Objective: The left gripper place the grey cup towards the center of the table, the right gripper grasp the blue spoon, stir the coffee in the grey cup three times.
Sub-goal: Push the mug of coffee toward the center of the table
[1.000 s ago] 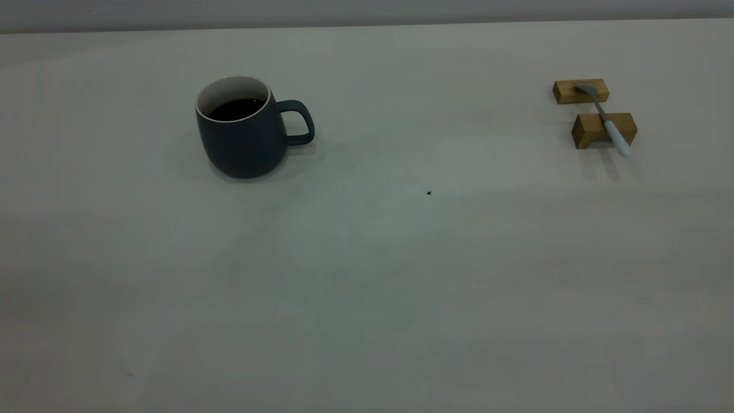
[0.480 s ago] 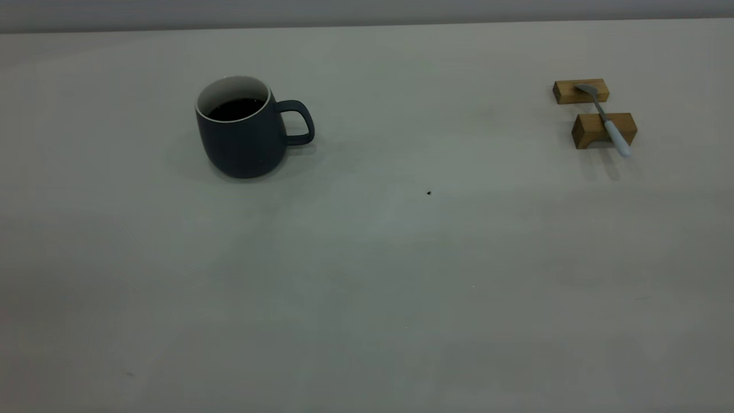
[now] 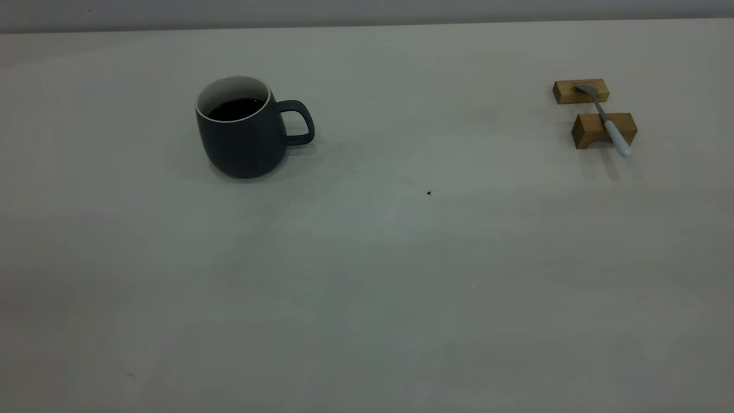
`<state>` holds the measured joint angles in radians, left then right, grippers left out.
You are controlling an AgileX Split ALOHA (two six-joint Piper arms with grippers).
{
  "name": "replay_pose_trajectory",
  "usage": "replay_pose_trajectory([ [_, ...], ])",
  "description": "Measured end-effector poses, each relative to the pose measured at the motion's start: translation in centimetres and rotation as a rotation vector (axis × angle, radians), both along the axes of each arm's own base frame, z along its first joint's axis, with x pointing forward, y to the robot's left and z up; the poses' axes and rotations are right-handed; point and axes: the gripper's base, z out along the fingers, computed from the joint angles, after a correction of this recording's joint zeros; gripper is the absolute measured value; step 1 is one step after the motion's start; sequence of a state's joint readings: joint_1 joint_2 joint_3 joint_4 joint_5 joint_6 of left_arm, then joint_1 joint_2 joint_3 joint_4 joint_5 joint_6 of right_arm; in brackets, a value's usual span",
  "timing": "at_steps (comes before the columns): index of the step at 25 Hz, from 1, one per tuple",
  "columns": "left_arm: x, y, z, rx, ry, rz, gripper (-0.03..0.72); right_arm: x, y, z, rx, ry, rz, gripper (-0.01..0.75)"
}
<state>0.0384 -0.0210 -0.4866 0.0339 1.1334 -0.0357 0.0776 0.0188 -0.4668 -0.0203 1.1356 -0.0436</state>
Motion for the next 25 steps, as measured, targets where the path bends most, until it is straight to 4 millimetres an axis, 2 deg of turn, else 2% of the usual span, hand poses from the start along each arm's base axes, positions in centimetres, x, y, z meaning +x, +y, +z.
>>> replay_pose_trajectory([
  [5, 0.7, 0.0, 0.1, -0.002, 0.049, 0.0, 0.585, 0.0, 0.0, 0.0, 0.0, 0.0, 0.0, 0.321],
  [9, 3.7, 0.1, 0.9, 0.028, 0.182, -0.035, 0.585, 0.0, 0.0, 0.0, 0.0, 0.0, 0.0, 0.321],
  [12, 7.6, 0.3, 1.7, 0.07, 0.287, -0.089, 0.585, 0.0, 0.0, 0.0, 0.0, 0.0, 0.0, 0.321],
  [16, 13.5, 0.5, 2.0, 0.085, 0.324, -0.117, 0.585, 0.0, 0.0, 0.0, 0.0, 0.0, 0.0, 0.321],
  [20, 19.5, 0.7, 0.8, 0.095, 0.37, -0.142, 0.585, 0.0, 0.0, 0.0, 0.0, 0.0, 0.0, 0.321],
  [25, 26.8, 0.9, -2.5, 0.106, 0.471, -0.182, 0.585, 0.0, 0.0, 0.0, 0.0, 0.0, 0.0, 0.321],
])
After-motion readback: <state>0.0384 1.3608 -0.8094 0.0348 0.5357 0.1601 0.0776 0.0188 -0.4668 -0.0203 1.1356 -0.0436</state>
